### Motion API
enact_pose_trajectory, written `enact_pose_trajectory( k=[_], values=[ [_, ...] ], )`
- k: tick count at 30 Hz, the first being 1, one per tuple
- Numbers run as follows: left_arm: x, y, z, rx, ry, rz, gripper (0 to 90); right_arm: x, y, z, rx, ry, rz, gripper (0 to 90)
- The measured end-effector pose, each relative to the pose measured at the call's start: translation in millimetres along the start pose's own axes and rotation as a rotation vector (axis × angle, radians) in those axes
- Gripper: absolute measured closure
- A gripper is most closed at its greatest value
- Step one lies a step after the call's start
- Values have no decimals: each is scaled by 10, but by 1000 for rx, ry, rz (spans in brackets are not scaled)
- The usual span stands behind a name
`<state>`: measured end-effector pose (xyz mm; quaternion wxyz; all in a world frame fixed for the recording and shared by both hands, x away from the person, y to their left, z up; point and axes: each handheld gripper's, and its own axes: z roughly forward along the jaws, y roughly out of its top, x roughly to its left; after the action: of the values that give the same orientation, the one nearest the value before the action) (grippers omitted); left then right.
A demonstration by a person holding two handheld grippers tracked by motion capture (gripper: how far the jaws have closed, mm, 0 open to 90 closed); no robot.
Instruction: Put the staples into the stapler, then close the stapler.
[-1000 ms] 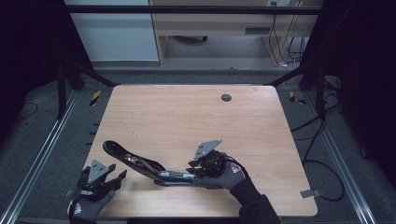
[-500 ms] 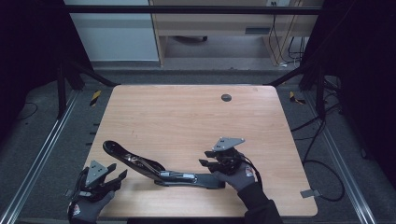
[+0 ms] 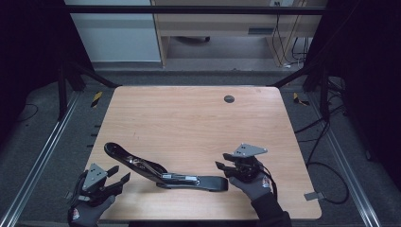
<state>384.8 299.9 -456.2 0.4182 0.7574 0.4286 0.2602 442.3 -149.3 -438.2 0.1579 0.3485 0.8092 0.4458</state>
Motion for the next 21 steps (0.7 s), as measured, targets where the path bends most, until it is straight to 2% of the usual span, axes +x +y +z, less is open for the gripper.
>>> enact_pose_trajectory(
  k=[8, 21],
  values=[
    [-21, 29, -51, -33, -28, -5, 436, -8, -135, -67, -2, -44, 19, 524],
    [-75, 78, -130, -80, -56, -1, 402, 23, -302, -104, 30, -44, 27, 520]
  ],
)
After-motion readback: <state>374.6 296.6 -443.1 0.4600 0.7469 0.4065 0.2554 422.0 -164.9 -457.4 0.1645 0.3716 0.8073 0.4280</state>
